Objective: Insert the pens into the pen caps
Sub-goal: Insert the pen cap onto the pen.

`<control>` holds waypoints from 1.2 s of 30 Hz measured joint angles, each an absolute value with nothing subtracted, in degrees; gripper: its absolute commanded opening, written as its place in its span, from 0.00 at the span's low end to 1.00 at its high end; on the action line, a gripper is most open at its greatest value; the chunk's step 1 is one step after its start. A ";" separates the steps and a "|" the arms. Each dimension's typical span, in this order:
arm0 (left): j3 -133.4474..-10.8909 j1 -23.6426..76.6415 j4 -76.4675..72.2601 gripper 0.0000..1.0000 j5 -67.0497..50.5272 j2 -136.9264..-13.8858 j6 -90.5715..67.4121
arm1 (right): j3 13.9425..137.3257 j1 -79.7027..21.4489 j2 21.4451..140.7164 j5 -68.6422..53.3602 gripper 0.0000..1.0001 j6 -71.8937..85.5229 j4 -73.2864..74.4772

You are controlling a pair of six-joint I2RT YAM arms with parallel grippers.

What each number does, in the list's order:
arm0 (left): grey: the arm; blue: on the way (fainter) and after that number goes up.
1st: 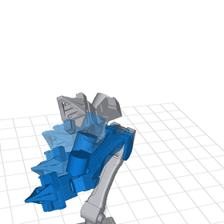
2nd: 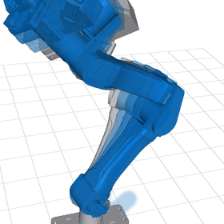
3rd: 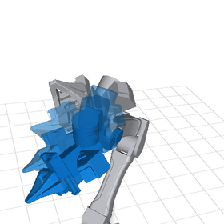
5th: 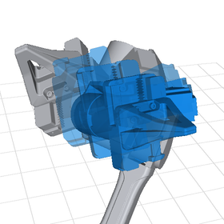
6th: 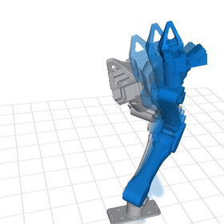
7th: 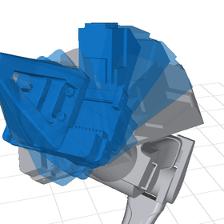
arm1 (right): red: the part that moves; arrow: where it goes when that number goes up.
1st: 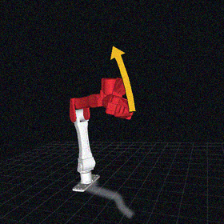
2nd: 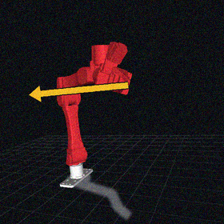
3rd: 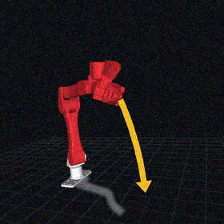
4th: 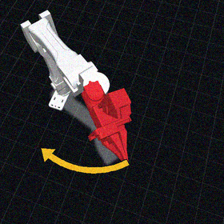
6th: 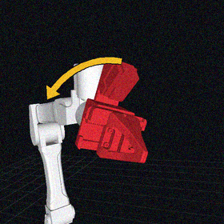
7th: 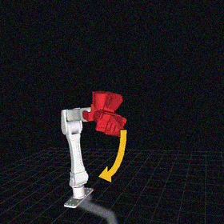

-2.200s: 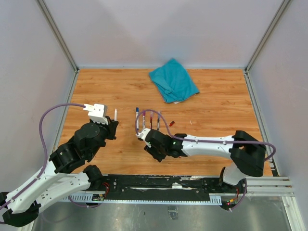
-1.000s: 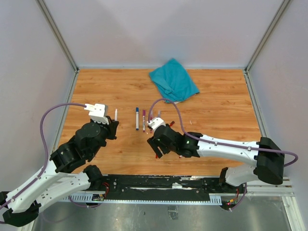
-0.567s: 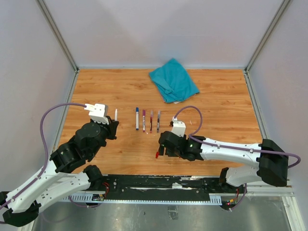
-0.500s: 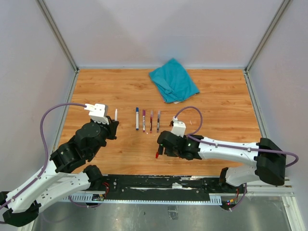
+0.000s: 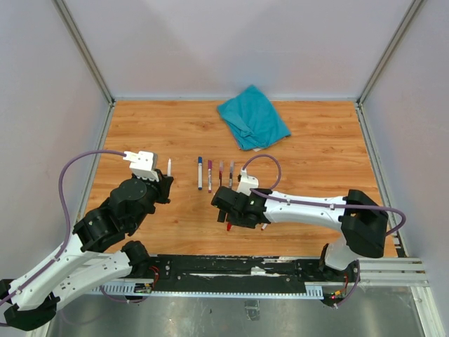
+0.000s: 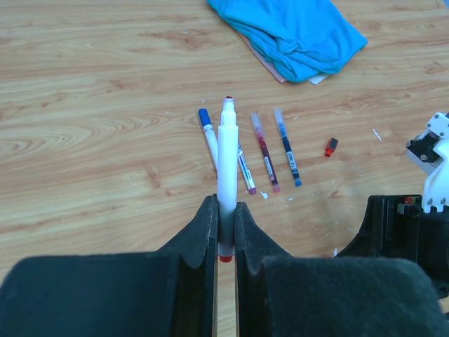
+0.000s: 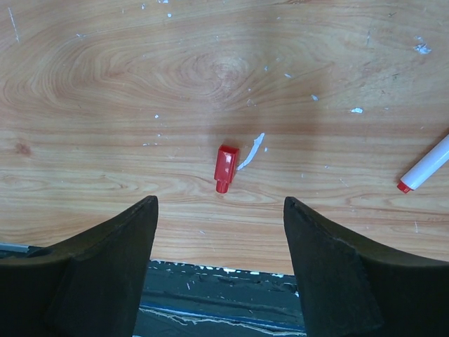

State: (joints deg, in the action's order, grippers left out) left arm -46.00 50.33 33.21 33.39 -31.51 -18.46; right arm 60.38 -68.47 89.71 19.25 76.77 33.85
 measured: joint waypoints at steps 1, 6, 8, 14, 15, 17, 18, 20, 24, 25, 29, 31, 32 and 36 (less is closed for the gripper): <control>-46.00 50.33 33.21 0.01 33.39 -31.51 -18.46 | 60.64 -68.47 90.00 19.05 0.71 76.86 34.02; -46.00 50.33 33.21 0.01 33.39 -31.51 -18.46 | 60.90 -68.47 90.52 18.17 0.65 77.87 34.63; -46.00 50.33 33.21 0.01 33.39 -31.51 -18.46 | 60.90 -68.47 90.67 18.09 0.64 78.28 34.57; -46.00 50.33 33.21 0.00 33.39 -31.51 -18.46 | 61.01 -68.47 92.60 17.91 0.63 78.65 34.48; -46.00 50.33 33.21 0.00 33.39 -31.51 -18.46 | 61.12 -68.47 93.17 17.82 0.63 78.65 34.50; -46.00 50.33 33.21 0.01 33.39 -31.51 -18.46 | 61.47 -68.47 94.61 17.52 0.62 78.63 34.48; -46.00 50.33 33.21 0.00 33.39 -31.51 -18.46 | 61.56 -68.47 95.11 17.41 0.62 78.63 34.48; -46.00 50.33 33.21 0.01 33.39 -31.51 -18.46 | 62.22 -68.47 96.36 17.15 0.62 78.61 34.92; -46.00 50.33 33.21 0.01 33.36 -31.51 -18.46 | 64.25 -68.47 98.19 17.08 0.62 78.59 35.66; -46.00 50.33 33.21 0.01 33.36 -31.51 -18.46 | 64.55 -68.47 98.41 17.06 0.62 78.56 35.73; -46.00 50.33 33.21 0.00 33.39 -31.51 -18.46 | 65.65 -68.47 99.48 16.99 0.61 78.43 36.05; -46.00 50.33 33.21 0.00 33.36 -31.51 -18.46 | 65.91 -68.47 99.94 16.97 0.61 78.35 36.10; -46.00 50.33 33.21 0.00 33.39 -31.51 -18.46 | 65.95 -68.47 100.16 16.95 0.61 78.28 36.12; -46.00 50.33 33.21 0.00 33.36 -31.51 -18.46 | 65.98 -68.47 101.01 16.95 0.61 78.19 36.18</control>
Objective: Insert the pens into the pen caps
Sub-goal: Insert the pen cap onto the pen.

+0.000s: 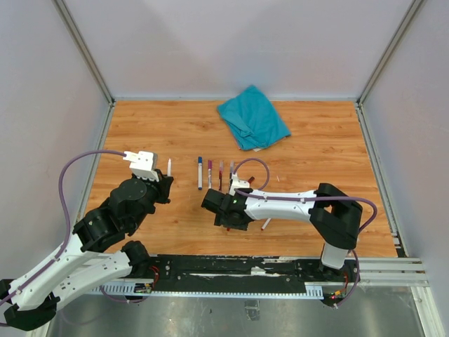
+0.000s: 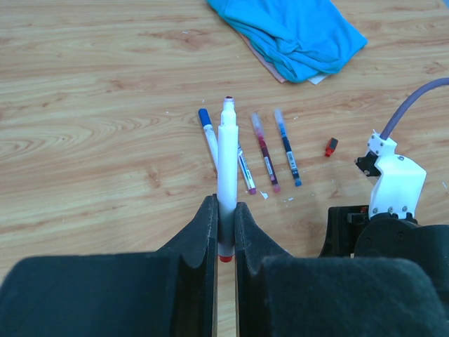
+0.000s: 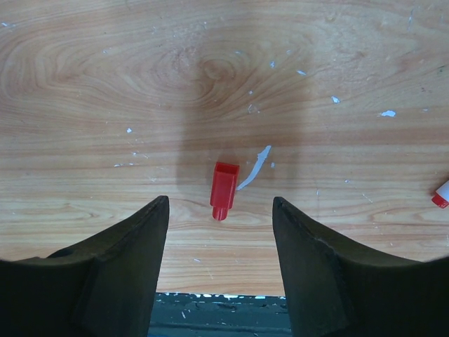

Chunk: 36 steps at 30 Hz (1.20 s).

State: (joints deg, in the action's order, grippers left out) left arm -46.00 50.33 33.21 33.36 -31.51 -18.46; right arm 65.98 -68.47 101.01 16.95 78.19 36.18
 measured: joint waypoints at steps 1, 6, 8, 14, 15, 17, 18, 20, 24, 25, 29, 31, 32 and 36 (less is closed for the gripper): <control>-46.00 50.33 33.21 0.01 33.36 -31.51 -18.46 | 65.98 -68.47 101.19 16.95 0.61 78.19 36.21; -46.00 50.33 33.21 0.01 33.39 -31.51 -18.46 | 66.04 -68.47 101.97 16.91 0.60 78.17 36.34; -46.00 50.33 33.21 0.01 33.36 -31.51 -18.46 | 66.08 -68.47 102.28 16.86 0.58 78.15 36.34; -46.00 50.33 33.21 0.00 33.39 -31.62 -18.46 | 66.17 -68.47 103.00 16.49 0.53 77.97 36.36; -46.00 50.33 33.21 0.01 33.36 -31.66 -18.46 | 66.19 -68.47 103.13 16.49 0.52 77.97 36.38; -46.00 50.33 33.21 0.01 33.36 -31.68 -18.46 | 66.30 -68.47 103.57 16.49 0.52 77.89 36.42; -46.00 50.33 33.21 0.00 33.39 -31.68 -18.46 | 66.43 -68.47 103.63 16.49 0.52 77.87 36.47; -46.00 50.33 33.21 0.01 33.39 -31.68 -18.46 | 66.85 -68.47 103.98 16.49 0.51 77.80 36.60; -46.00 50.33 33.21 0.01 33.39 -31.70 -18.46 | 68.16 -68.47 105.10 16.53 0.49 77.71 37.60; -46.00 50.33 33.21 0.01 33.39 -31.70 -18.46 | 68.66 -68.47 105.47 16.56 0.48 77.62 38.04; -46.00 50.33 33.21 0.01 33.39 -31.81 -18.46 | 69.84 -68.47 106.43 16.58 0.43 77.45 38.89; -46.00 50.33 33.21 0.00 33.39 -31.88 -18.46 | 69.91 -68.47 106.50 16.64 0.40 77.32 39.11; -46.00 50.33 33.21 0.00 33.39 -31.88 -18.46 | 69.91 -68.47 106.50 16.73 0.39 77.30 39.27; -46.00 50.33 33.21 0.00 33.39 -31.88 -18.46 | 69.91 -68.47 106.52 17.12 0.31 77.23 39.53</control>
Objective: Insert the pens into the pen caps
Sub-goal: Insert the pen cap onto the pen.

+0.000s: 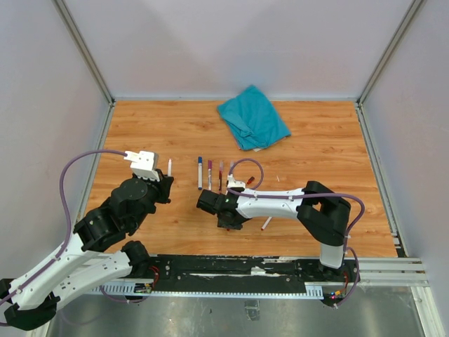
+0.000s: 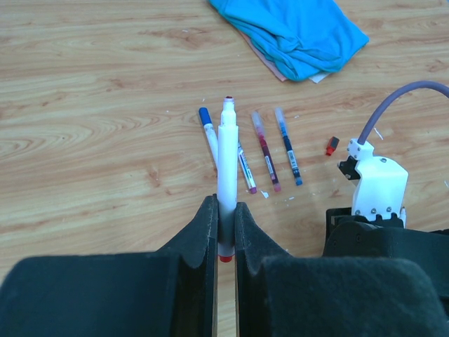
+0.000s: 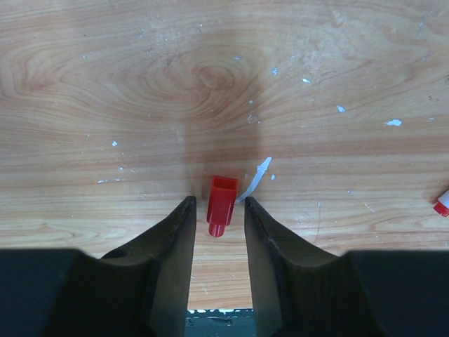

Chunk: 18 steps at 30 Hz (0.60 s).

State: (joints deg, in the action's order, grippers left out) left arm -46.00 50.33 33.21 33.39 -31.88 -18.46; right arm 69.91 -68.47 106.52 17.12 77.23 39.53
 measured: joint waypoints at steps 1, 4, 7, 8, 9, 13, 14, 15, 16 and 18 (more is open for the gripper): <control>-46.00 50.33 33.21 0.01 33.39 -31.88 -18.46 | 69.91 -68.47 106.52 17.19 0.28 77.21 39.51; -46.00 50.33 33.21 0.00 33.39 -31.88 -18.46 | 69.91 -68.47 106.52 17.21 0.20 77.12 39.07; -46.00 50.33 33.21 0.00 33.39 -31.88 -18.46 | 69.89 -68.47 106.54 17.21 0.08 76.77 38.61; -46.00 50.33 33.21 0.00 33.39 -31.90 -18.46 | 69.89 -68.47 106.54 17.19 0.05 76.66 38.61; -46.00 50.33 33.21 0.01 33.39 -31.92 -18.46 | 69.89 -68.47 106.54 17.19 0.01 76.44 38.61; -46.00 50.33 33.21 0.01 33.36 -32.25 -18.46 | 69.76 -68.47 106.43 17.19 0.01 75.94 38.39; -46.00 50.33 33.21 0.00 33.36 -32.32 -18.46 | 69.52 -68.47 106.28 17.19 0.01 75.83 38.15; -46.00 50.33 33.21 0.00 33.36 -32.38 -18.46 | 69.10 -68.47 105.97 17.21 0.01 75.72 37.74; -46.00 50.33 33.21 0.01 33.36 -32.42 -18.46 | 68.60 -68.47 105.58 17.21 0.01 75.64 37.23; -46.00 50.33 33.21 0.00 33.28 -32.49 -18.46 | 67.55 -68.47 104.68 17.52 0.01 75.13 36.60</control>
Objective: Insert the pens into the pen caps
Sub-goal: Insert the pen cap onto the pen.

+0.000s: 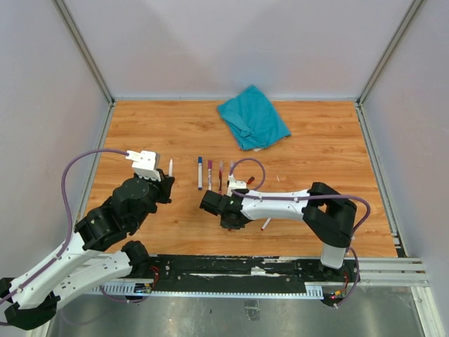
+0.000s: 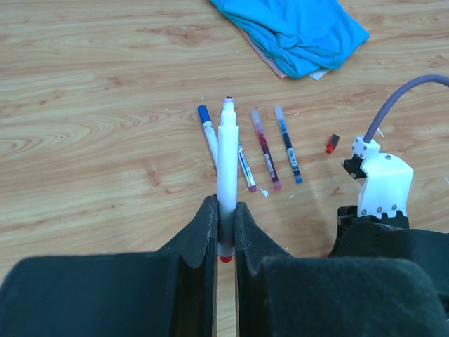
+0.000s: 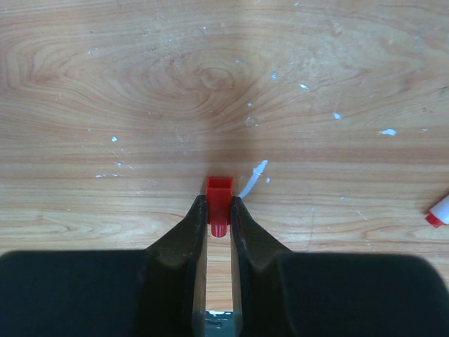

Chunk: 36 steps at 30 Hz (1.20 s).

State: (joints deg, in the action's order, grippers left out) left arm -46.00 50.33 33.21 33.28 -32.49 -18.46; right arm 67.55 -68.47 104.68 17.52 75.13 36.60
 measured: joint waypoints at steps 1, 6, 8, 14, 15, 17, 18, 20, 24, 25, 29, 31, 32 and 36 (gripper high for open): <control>-46.00 50.33 33.19 0.00 33.10 -32.49 -18.46 | 67.05 -68.47 104.18 17.78 0.01 74.70 36.38; -46.00 50.33 32.77 0.00 31.29 -32.91 -18.48 | 61.95 -68.47 97.25 18.57 0.01 68.34 31.33; -46.00 50.33 32.10 0.01 30.06 -33.43 -18.55 | 59.68 -68.47 93.30 18.57 0.02 64.51 28.10; -45.98 50.33 29.21 0.01 26.65 -35.77 -18.90 | 50.94 -68.47 81.69 15.77 0.01 50.87 14.31; -45.95 50.33 28.62 0.01 25.96 -36.23 -18.92 | 49.60 -68.47 80.12 14.50 0.01 48.49 11.79; -45.91 50.33 27.49 0.01 24.60 -37.17 -18.92 | 47.90 -68.47 77.67 12.99 0.01 45.01 8.78; -45.84 50.33 26.94 0.01 24.03 -37.56 -18.92 | 47.29 -68.47 76.42 12.16 0.01 43.22 7.55; -45.63 50.33 25.89 0.00 22.74 -38.41 -18.96 | 46.83 -68.47 74.37 11.22 0.01 40.01 5.74; -44.60 50.33 23.73 0.01 20.60 -39.53 -19.62 | 46.24 -68.40 70.48 10.61 0.01 34.87 2.81; -44.16 50.33 23.16 0.00 20.21 -39.66 -19.88 | 45.65 -68.29 69.28 10.46 0.01 33.87 2.13; -42.06 50.33 19.84 0.01 17.61 -39.99 -21.37 | 41.08 -66.13 63.40 8.69 0.01 30.65 -1.50; -41.04 50.33 17.67 0.00 16.45 -40.29 -22.44 | 38.57 -63.70 60.60 6.59 0.00 30.11 -3.18; -40.36 50.33 16.34 0.00 15.70 -40.45 -23.16 | 37.58 -62.15 59.51 5.48 0.01 30.04 -3.66; -38.11 51.99 11.53 0.01 14.66 -41.41 -25.93 | 31.44 -52.60 53.74 -0.23 0.01 31.92 -8.21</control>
